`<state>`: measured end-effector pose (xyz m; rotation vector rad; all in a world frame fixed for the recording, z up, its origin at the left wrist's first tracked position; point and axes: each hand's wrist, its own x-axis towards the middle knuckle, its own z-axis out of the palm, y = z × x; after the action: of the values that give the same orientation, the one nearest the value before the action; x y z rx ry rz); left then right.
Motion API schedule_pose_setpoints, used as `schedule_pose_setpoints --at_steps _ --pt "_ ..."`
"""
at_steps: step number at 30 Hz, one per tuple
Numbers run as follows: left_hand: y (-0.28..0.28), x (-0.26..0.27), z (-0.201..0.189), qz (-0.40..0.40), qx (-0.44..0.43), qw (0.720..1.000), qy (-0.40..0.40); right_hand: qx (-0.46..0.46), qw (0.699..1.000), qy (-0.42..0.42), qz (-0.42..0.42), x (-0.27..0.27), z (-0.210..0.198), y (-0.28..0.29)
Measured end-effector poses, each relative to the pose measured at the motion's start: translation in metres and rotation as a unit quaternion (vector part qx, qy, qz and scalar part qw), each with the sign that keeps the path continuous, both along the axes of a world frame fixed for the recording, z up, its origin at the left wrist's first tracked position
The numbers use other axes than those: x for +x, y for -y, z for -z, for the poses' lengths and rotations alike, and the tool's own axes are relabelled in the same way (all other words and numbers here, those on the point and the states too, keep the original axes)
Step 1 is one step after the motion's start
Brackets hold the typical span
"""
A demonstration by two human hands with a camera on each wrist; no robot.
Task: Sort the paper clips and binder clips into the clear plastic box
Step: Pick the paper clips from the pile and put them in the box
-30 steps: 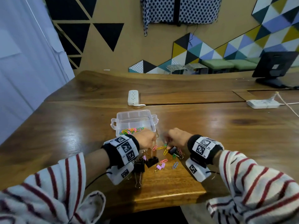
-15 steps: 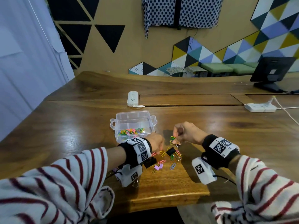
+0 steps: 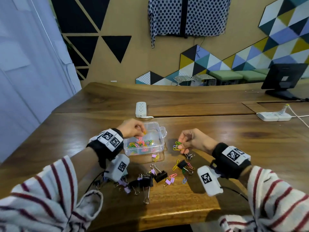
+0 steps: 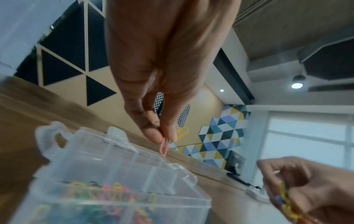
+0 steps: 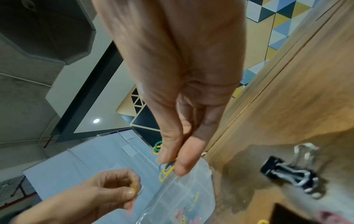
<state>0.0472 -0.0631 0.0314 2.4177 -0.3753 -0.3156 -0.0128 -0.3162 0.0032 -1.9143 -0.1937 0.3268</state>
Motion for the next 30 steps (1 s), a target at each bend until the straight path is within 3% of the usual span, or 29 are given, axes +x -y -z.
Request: schedule_pose_setpoints --at_steps 8,13,19,21,24,30 --pt "-0.023 0.003 0.010 -0.032 0.066 0.997 0.001 0.016 0.999 0.023 -0.021 0.025 -0.015 -0.047" --pt "-0.024 -0.015 0.008 -0.007 0.083 0.996 0.022 0.002 1.000 0.008 0.003 0.046 -0.019 -0.081" --pt "-0.001 -0.039 0.025 0.065 0.072 0.992 -0.087 -0.144 0.989 -0.009 -0.038 0.050 -0.013 -0.098" --pt "0.013 -0.044 0.033 0.081 0.097 0.989 -0.078 -0.220 0.974 0.047 -0.036 0.039 -0.016 -0.090" --pt "0.035 -0.049 0.041 0.124 0.192 0.973 0.015 -0.337 0.923 0.173 -0.068 0.015 -0.018 -0.066" --pt "0.056 -0.046 0.052 0.208 0.287 0.922 0.155 -0.465 0.852 0.160 -0.180 -0.029 0.008 -0.014"
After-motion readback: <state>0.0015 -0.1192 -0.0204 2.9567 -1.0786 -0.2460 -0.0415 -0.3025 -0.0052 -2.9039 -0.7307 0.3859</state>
